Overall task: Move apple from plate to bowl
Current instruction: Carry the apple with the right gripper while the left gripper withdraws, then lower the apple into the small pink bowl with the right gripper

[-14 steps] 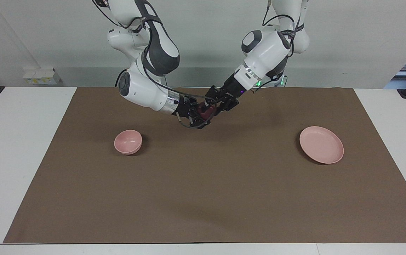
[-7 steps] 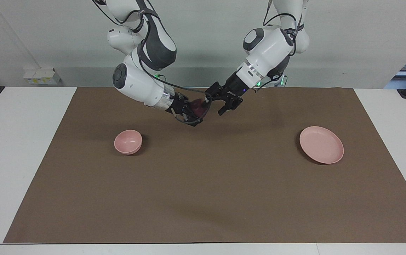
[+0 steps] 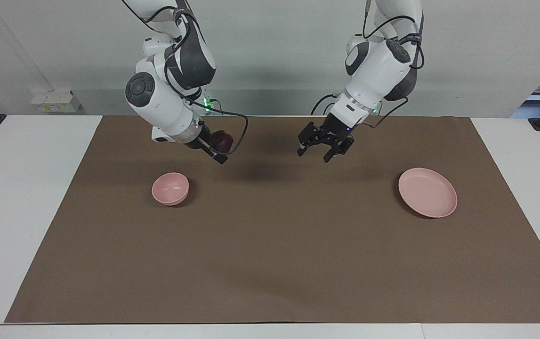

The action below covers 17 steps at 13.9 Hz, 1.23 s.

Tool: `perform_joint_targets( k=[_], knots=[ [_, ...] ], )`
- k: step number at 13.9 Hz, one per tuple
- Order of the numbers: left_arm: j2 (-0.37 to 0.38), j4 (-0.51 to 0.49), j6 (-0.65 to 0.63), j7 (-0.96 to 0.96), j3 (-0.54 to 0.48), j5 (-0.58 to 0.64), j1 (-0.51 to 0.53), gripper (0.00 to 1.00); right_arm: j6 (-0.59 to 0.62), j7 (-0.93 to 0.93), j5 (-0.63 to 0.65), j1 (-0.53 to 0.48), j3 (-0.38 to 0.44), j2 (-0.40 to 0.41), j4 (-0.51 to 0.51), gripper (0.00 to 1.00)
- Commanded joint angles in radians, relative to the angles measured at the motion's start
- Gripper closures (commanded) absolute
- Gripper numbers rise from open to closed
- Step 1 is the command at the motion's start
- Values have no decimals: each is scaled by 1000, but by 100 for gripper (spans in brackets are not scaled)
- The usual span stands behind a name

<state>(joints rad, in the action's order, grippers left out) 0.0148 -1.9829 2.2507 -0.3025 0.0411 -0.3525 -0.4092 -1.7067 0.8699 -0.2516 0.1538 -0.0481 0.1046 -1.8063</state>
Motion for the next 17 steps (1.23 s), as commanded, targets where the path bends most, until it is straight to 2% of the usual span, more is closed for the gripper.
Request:
perform_joint_targets(
  k=[1,4,6,7,9,12,17],
  knots=[
    [-6,24,-75,131,6,125,81,0,12,-206,86,-43,-7,-59,-25,100],
    [-10,41,-105,356,6,231,180,0,-43,-496,143,-118,-7,-100,-89,100],
    [-10,96,-157,390,6,332,217,0,-161,-644,170,-149,-6,-153,-203,100],
    [-9,146,-205,393,6,345,231,0,-215,-701,178,-158,-6,-175,-252,100],
    [-10,249,-336,430,6,346,254,0,-284,-747,204,-174,-6,-180,-307,100],
    [14,347,-451,441,-26,345,286,0,-466,-767,218,-195,-9,-163,-407,100],
    [-1,527,-735,510,-46,346,320,0,-616,-769,218,-186,-9,-54,-421,100]
  ],
)
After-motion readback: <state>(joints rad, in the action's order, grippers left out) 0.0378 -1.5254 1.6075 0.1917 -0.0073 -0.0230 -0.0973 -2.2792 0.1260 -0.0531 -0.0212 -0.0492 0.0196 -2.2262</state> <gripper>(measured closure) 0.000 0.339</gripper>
